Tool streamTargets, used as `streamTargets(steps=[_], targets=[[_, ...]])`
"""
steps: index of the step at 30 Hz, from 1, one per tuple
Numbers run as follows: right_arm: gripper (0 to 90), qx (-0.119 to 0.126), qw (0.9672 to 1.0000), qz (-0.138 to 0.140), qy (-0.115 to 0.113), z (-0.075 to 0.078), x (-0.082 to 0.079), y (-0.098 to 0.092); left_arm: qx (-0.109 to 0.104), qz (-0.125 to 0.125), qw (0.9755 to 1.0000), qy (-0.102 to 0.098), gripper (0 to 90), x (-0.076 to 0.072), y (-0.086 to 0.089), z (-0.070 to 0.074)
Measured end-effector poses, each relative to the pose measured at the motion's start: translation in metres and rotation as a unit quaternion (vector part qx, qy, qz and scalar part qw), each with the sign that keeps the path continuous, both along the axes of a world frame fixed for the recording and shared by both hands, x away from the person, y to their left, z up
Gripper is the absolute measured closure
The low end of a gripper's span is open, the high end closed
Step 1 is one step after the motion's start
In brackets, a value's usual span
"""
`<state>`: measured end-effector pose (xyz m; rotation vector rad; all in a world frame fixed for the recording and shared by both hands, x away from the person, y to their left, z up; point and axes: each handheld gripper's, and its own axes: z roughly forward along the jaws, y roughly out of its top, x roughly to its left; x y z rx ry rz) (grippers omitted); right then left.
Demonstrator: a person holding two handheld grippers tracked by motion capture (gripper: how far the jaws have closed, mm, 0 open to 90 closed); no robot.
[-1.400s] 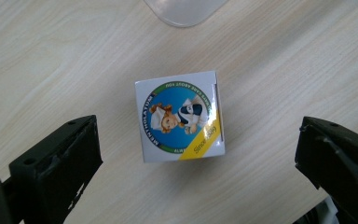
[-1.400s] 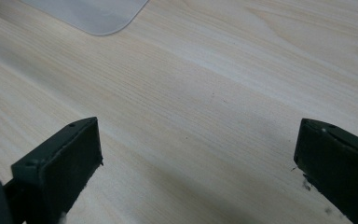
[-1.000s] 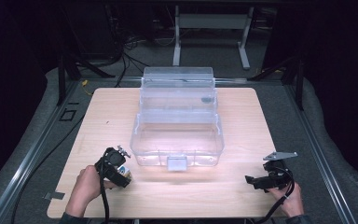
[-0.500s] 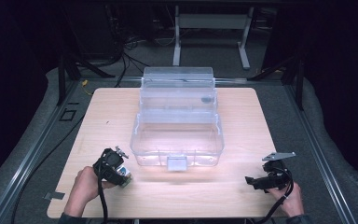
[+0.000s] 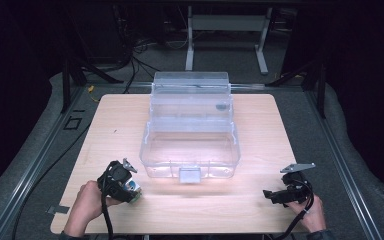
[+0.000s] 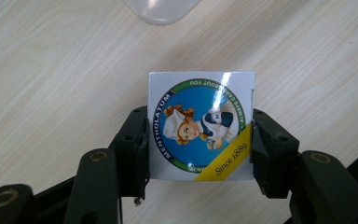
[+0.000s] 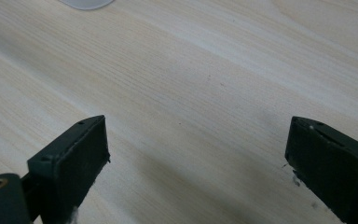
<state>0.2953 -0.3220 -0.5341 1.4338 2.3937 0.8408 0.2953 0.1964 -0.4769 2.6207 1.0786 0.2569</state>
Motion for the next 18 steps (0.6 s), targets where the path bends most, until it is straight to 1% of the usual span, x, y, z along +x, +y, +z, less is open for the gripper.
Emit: streamTargets(steps=[1,2,3,4,5,6,7,8,9,10,11,12,15,17,18], targets=[[5.4,-0.002,1.0000,0.001,-0.001,0.000,0.000,0.000,0.000,0.000,1.0000,0.000,46.2,0.000,0.000,0.000],[5.4,-0.004,1.0000,-0.001,0.000,0.000,0.000,0.000,-0.001,-0.008,1.0000,-0.002,46.2,-0.002,-0.004,0.003],[5.4,-0.004,1.0000,-0.001,0.000,0.000,0.000,0.000,-0.001,-0.008,1.0000,-0.002,46.2,-0.002,-0.004,0.003],[5.4,-0.004,1.0000,-0.002,-0.001,0.000,0.000,0.000,-0.002,-0.016,0.9999,-0.004,46.2,-0.005,-0.007,0.005],[5.4,-0.004,1.0000,-0.002,-0.001,0.000,0.000,0.000,-0.002,-0.016,0.9999,-0.004,46.2,-0.005,-0.007,0.005],[5.4,-0.005,1.0000,-0.001,0.001,0.000,0.000,0.000,-0.003,-0.023,0.9997,-0.007,46.2,-0.008,-0.011,0.008],[5.4,-0.006,1.0000,-0.001,0.005,0.000,0.000,0.000,-0.003,-0.023,0.9997,-0.007,46.2,-0.008,-0.011,0.008],[5.4,-0.007,1.0000,0.000,0.006,0.000,0.000,-0.001,-0.004,-0.030,0.9995,-0.009,46.2,-0.010,-0.015,0.010],[5.4,-0.007,1.0000,0.000,0.006,0.000,0.000,-0.001,-0.004,-0.030,0.9995,-0.009,46.2,-0.010,-0.015,0.010],[5.4,-0.007,0.9999,0.000,0.007,0.000,0.000,-0.001,-0.004,-0.037,0.9992,-0.011,46.2,-0.012,-0.019,0.012],[5.4,-0.007,0.9999,0.000,0.007,0.000,0.000,-0.001,-0.004,-0.037,0.9992,-0.011,46.2,-0.012,-0.019,0.012],[5.2,-0.004,1.0000,-0.001,0.004,-0.001,0.000,0.000,-0.004,-0.042,0.9990,-0.014,46.2,-0.013,-0.022,0.013],[5.3,-0.007,1.0000,-0.001,0.004,-0.001,0.000,0.001,-0.003,-0.048,0.9988,-0.014,46.2,-0.013,-0.026,0.014],[5.3,-0.008,1.0000,-0.001,0.005,-0.002,0.000,0.001,-0.003,-0.054,0.9984,-0.015,46.2,-0.014,-0.030,0.014],[5.3,-0.008,0.9999,0.000,0.006,-0.002,0.001,0.001,-0.006,-0.062,0.9979,-0.014,46.2,-0.015,-0.034,0.015]])
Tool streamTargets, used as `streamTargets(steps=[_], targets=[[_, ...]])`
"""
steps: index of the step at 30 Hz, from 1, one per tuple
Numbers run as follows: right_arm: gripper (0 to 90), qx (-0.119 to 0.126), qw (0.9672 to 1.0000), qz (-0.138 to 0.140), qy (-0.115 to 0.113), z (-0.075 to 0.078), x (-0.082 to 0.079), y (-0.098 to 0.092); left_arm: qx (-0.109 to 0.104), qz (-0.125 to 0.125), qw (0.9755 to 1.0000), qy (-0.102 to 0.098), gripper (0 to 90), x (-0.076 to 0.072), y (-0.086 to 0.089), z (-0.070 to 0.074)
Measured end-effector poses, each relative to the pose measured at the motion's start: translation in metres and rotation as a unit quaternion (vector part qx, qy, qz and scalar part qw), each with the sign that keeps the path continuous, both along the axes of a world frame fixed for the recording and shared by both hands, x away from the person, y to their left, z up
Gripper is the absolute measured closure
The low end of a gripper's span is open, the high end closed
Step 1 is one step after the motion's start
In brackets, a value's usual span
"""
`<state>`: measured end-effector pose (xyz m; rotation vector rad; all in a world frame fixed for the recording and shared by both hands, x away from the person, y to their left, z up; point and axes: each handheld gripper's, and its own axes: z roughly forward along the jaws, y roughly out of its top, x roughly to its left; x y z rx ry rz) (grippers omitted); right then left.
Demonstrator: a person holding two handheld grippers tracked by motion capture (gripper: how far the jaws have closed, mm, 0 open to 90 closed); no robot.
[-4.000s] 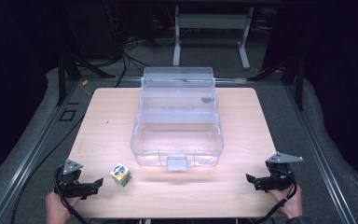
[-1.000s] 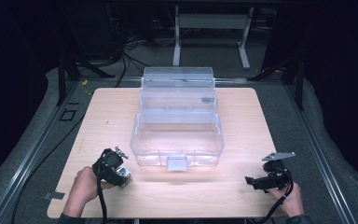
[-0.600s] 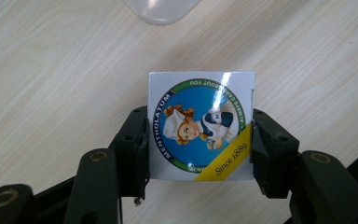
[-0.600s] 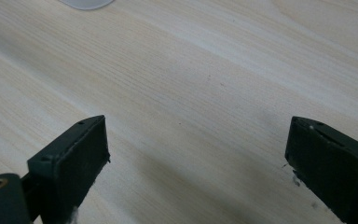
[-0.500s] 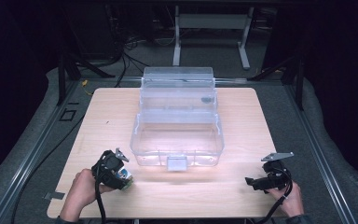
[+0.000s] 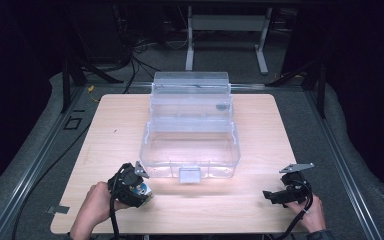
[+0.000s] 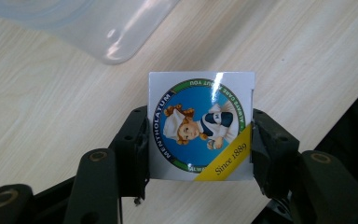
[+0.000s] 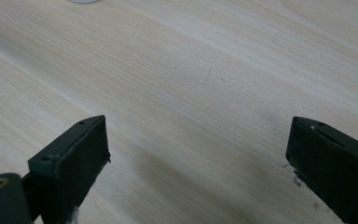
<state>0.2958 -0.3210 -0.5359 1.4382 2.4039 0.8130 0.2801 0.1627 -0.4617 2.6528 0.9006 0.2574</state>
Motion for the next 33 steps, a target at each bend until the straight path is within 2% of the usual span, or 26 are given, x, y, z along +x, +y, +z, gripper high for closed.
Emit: streamTargets(steps=[2,4,7,10,13,16,17,18,21,22,24,26,27,28,29,32,33], targets=[[5.3,0.001,1.0000,-0.002,0.001,0.000,0.000,0.000,-0.001,-0.008,1.0000,0.001,46.2,-0.001,-0.002,0.001],[5.3,-0.004,1.0000,0.001,0.007,0.001,0.000,0.000,-0.014,-0.022,0.9997,0.000,46.2,-0.003,-0.006,0.005],[5.3,-0.004,1.0000,-0.005,0.001,0.000,0.000,0.001,-0.031,-0.041,0.9987,-0.003,46.2,-0.007,-0.012,0.012],[5.2,-0.004,1.0000,-0.004,0.003,-0.001,0.000,0.001,-0.036,-0.063,0.9973,-0.005,46.2,-0.010,-0.022,0.018],[5.2,-0.005,1.0000,-0.003,0.004,-0.001,0.000,0.001,-0.032,-0.075,0.9966,-0.006,46.2,-0.010,-0.027,0.020],[5.2,-0.009,0.9999,-0.005,0.003,-0.001,0.000,0.001,-0.025,-0.099,0.9947,-0.010,46.1,-0.008,-0.042,0.024],[5.2,-0.010,0.9999,-0.005,0.003,-0.001,0.000,0.001,-0.025,-0.099,0.9947,-0.010,46.1,-0.008,-0.042,0.024],[5.2,-0.010,0.9999,-0.005,0.003,-0.001,0.000,0.001,-0.022,-0.111,0.9935,-0.012,46.1,-0.008,-0.050,0.027],[5.2,-0.009,0.9999,-0.005,0.004,-0.001,0.000,0.001,-0.020,-0.122,0.9922,-0.014,46.1,-0.007,-0.058,0.028],[5.2,-0.010,0.9999,-0.005,0.004,-0.001,0.000,0.001,-0.019,-0.132,0.9910,-0.014,46.2,-0.006,-0.066,0.029],[5.2,-0.010,0.9999,-0.005,0.004,-0.001,0.000,0.001,-0.018,-0.137,0.9903,-0.015,46.1,-0.005,-0.070,0.029],[5.4,-0.011,0.9999,-0.006,0.003,-0.001,0.000,0.001,-0.013,-0.151,0.9883,-0.009,46.1,-0.001,-0.083,0.027],[5.8,-0.009,0.9999,-0.005,0.000,-0.001,0.000,0.000,-0.013,-0.151,0.9883,-0.009,46.1,-0.001,-0.083,0.027],[5.7,-0.007,1.0000,-0.005,-0.002,-0.001,0.000,0.000,-0.007,-0.160,0.9871,-0.009,46.1,0.002,-0.091,0.025],[5.7,-0.007,1.0000,-0.005,-0.002,-0.001,0.000,0.000,-0.007,-0.160,0.9871,-0.009,46.1,0.002,-0.091,0.025],[5.4,-0.013,0.9999,-0.009,-0.004,-0.001,-0.001,0.000,-0.002,-0.174,0.9847,-0.012,46.1,0.006,-0.105,0.026],[5.4,-0.013,0.9999,-0.009,-0.004,-0.001,-0.001,0.000,-0.002,-0.174,0.9847,-0.012,46.2,0.006,-0.105,0.026]])
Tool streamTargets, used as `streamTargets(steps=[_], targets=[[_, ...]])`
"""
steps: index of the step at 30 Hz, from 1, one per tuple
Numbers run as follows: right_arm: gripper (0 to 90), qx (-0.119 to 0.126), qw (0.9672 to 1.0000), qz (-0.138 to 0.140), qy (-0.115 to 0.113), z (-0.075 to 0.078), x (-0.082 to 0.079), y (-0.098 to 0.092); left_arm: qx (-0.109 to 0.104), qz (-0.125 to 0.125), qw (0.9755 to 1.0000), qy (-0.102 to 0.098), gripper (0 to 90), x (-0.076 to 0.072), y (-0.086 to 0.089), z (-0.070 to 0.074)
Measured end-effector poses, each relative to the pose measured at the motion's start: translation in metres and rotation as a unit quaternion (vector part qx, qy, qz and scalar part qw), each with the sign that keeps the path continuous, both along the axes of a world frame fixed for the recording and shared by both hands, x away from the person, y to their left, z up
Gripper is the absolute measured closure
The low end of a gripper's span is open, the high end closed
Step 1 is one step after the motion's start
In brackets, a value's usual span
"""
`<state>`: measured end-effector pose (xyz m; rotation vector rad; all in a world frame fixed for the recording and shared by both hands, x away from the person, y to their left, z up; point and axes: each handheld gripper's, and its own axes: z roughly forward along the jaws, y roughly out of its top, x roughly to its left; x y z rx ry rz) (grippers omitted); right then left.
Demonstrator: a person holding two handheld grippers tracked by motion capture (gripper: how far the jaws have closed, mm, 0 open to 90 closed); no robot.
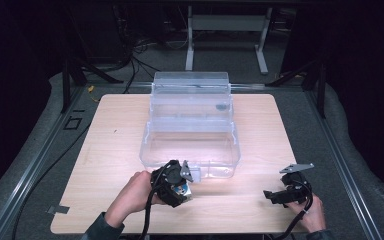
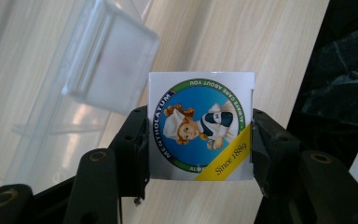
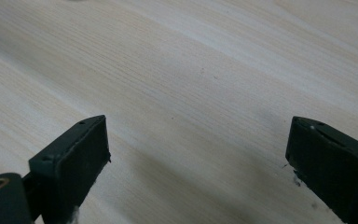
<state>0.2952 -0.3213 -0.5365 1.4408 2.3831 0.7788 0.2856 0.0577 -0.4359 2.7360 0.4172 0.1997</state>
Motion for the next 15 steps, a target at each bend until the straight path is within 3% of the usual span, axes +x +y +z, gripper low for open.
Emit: streamTargets(steps=[7,15], targets=[[5.3,0.001,1.0000,0.000,0.001,0.000,0.000,-0.001,0.022,-0.043,0.9988,-0.008,46.1,0.004,-0.032,0.004],[5.6,0.001,1.0000,0.001,0.003,-0.001,0.000,-0.001,0.016,-0.076,0.9970,-0.005,46.1,0.005,-0.066,0.006]])
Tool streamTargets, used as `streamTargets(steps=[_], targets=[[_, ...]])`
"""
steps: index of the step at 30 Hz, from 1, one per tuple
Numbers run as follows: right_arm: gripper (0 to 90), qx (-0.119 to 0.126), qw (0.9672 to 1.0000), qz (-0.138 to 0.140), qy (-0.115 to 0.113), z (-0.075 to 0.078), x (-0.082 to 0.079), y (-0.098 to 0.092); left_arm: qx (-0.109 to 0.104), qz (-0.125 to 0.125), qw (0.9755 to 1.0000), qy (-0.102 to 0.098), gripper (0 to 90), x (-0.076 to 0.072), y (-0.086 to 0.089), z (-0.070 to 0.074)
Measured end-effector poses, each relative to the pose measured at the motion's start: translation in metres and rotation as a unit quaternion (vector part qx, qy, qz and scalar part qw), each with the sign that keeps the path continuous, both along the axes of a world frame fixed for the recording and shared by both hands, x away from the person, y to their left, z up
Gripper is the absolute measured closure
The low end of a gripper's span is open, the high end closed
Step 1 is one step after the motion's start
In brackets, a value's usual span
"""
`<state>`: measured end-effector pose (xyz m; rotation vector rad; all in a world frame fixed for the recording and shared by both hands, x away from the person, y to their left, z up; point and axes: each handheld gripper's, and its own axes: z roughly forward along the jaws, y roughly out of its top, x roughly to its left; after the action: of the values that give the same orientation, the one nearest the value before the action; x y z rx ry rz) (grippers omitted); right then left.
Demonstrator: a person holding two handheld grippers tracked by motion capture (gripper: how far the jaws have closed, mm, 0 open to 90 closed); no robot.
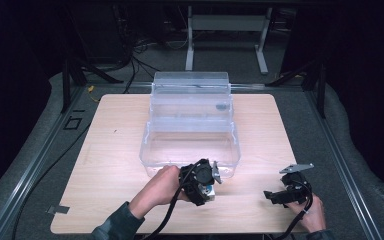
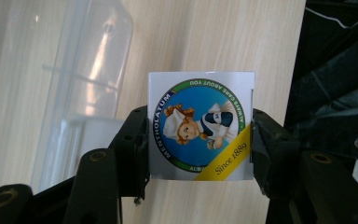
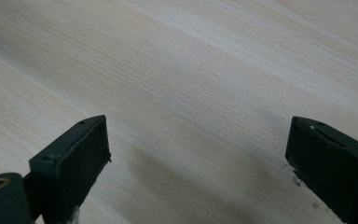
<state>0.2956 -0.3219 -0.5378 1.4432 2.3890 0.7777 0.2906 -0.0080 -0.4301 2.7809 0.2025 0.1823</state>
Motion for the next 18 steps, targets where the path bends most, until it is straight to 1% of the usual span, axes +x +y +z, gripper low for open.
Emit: streamTargets(steps=[2,3,4,5,6,7,9,12,13,14,16,17,18], targets=[[5.6,-0.006,1.0000,0.002,0.006,0.000,0.000,0.000,-0.006,-0.001,1.0000,0.002,46.1,0.002,-0.009,-0.002],[5.6,-0.006,1.0000,0.002,0.006,0.000,0.000,0.000,-0.006,-0.001,1.0000,0.002,46.1,0.002,-0.009,-0.002],[5.6,-0.006,1.0000,0.000,0.002,-0.001,0.000,0.000,-0.008,-0.006,0.9999,0.001,46.1,0.003,-0.014,-0.003],[5.6,-0.006,1.0000,0.000,0.002,-0.001,0.000,0.000,-0.012,-0.005,0.9999,0.001,46.1,0.005,-0.018,-0.005],[5.7,-0.005,1.0000,0.000,0.003,-0.001,0.000,0.000,-0.012,-0.006,0.9999,0.007,46.1,0.008,-0.026,-0.010],[5.7,-0.006,1.0000,0.000,0.003,-0.001,0.000,0.000,-0.011,-0.006,0.9999,0.011,46.1,0.009,-0.029,-0.013],[5.7,-0.006,1.0000,0.000,0.004,-0.001,0.000,0.000,-0.010,-0.007,0.9999,0.012,46.1,0.010,-0.032,-0.015],[5.8,-0.005,1.0000,-0.001,0.006,-0.002,0.001,0.000,-0.005,-0.009,0.9998,0.017,46.1,0.013,-0.045,-0.027],[5.7,-0.006,1.0000,0.001,0.006,-0.002,0.001,0.000,-0.001,-0.011,0.9998,0.017,46.1,0.013,-0.048,-0.029],[5.7,-0.006,1.0000,0.001,0.006,-0.002,0.001,0.000,-0.003,-0.008,0.9999,0.015,46.1,0.014,-0.051,-0.031],[5.8,-0.007,1.0000,0.001,0.006,-0.002,0.001,0.000,0.001,-0.008,0.9998,0.017,46.0,0.015,-0.056,-0.035],[5.9,-0.010,0.9999,0.002,0.011,-0.001,0.001,0.000,0.001,-0.008,0.9998,0.016,46.0,0.015,-0.057,-0.036],[5.9,-0.008,0.9999,0.000,0.006,-0.002,0.001,0.001,0.000,-0.006,0.9999,0.016,46.0,0.015,-0.060,-0.039]])
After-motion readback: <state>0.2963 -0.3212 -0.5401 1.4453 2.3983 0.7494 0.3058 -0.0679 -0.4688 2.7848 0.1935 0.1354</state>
